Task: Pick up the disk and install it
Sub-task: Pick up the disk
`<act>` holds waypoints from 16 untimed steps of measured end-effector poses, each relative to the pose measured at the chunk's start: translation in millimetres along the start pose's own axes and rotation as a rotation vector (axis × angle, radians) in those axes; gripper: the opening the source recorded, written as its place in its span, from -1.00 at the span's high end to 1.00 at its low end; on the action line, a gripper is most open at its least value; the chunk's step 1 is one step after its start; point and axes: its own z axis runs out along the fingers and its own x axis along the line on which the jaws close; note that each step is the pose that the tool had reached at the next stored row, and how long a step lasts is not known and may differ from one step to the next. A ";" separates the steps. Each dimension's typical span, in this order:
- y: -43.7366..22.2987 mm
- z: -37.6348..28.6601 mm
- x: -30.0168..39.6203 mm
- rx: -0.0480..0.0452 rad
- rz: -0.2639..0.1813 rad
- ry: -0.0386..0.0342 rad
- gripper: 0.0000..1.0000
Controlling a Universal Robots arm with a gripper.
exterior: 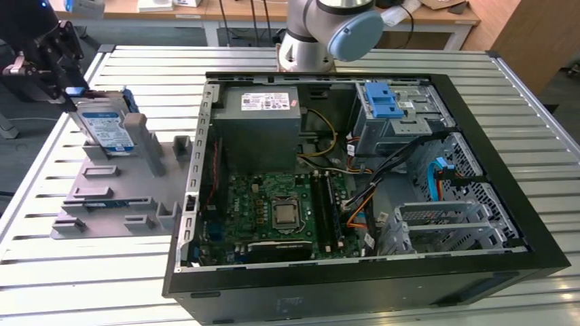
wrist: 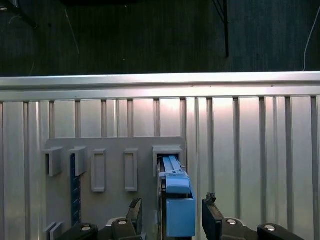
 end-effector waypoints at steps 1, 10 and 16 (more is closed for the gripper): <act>0.1 1.3 -0.4 -0.0001 0.000 0.0000 -0.18; 1.0 13.3 -1.8 -0.0010 -0.001 0.0001 -0.18; 1.1 15.4 -1.8 -0.0017 -0.001 0.0002 -0.01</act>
